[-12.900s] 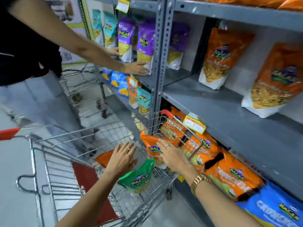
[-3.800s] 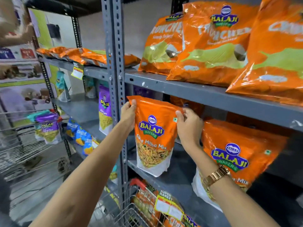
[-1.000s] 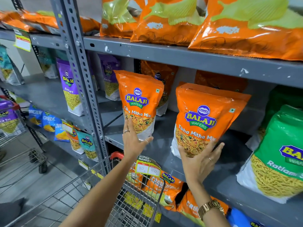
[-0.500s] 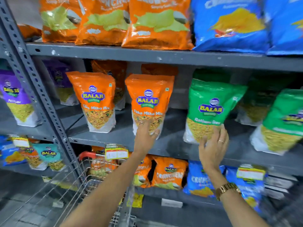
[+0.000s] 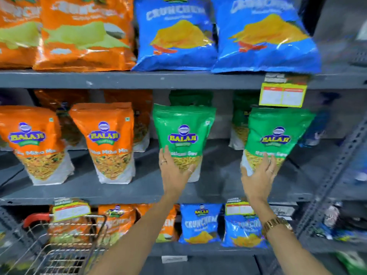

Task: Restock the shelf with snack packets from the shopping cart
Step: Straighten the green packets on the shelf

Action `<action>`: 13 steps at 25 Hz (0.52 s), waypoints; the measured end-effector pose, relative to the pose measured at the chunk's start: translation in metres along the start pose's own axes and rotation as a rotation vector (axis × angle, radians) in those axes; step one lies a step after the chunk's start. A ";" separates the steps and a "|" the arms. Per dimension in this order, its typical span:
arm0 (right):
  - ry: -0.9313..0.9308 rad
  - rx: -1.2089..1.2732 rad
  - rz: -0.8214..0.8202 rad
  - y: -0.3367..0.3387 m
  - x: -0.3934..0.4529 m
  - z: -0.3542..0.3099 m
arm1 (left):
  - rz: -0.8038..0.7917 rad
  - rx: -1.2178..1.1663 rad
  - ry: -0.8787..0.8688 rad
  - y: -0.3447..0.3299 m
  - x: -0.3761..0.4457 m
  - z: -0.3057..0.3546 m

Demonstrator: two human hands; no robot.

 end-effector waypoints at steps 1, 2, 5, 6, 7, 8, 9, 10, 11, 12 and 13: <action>-0.068 0.010 -0.029 0.000 0.008 0.013 | 0.026 0.006 0.075 -0.011 0.000 0.000; -0.135 0.021 -0.059 -0.001 0.015 0.024 | 0.039 0.018 0.131 -0.020 0.001 -0.002; -0.252 0.039 -0.160 -0.011 0.030 0.050 | 0.028 0.106 0.219 -0.046 0.006 -0.011; -0.262 0.039 -0.185 -0.016 0.033 0.056 | 0.035 0.126 0.248 -0.052 0.008 -0.015; -0.265 0.037 -0.194 -0.020 0.035 0.061 | 0.049 0.131 0.276 -0.056 0.010 -0.020; -0.266 0.035 -0.190 -0.024 0.037 0.065 | 0.071 0.130 0.298 -0.058 0.011 -0.023; -0.262 0.032 -0.176 -0.028 0.039 0.068 | 0.095 0.135 0.304 -0.059 0.012 -0.026; -0.248 0.031 -0.155 -0.029 0.039 0.070 | 0.121 0.149 0.298 -0.059 0.012 -0.028; -0.224 0.034 -0.131 -0.030 0.040 0.073 | 0.144 0.161 0.288 -0.060 0.013 -0.029; -0.196 0.042 -0.110 -0.030 0.041 0.075 | 0.159 0.166 0.277 -0.061 0.013 -0.028; -0.171 0.051 -0.096 -0.030 0.042 0.077 | 0.167 0.168 0.266 -0.064 0.013 -0.027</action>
Point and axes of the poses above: each hand's wrist, its own x-axis towards the middle knuckle, its own y-axis out of the back of the hand, z = x × y, the point moved 4 cm from there along x, towards the middle knuckle, and after that the axes turned 3 degrees about x, right-handed, at the moved point
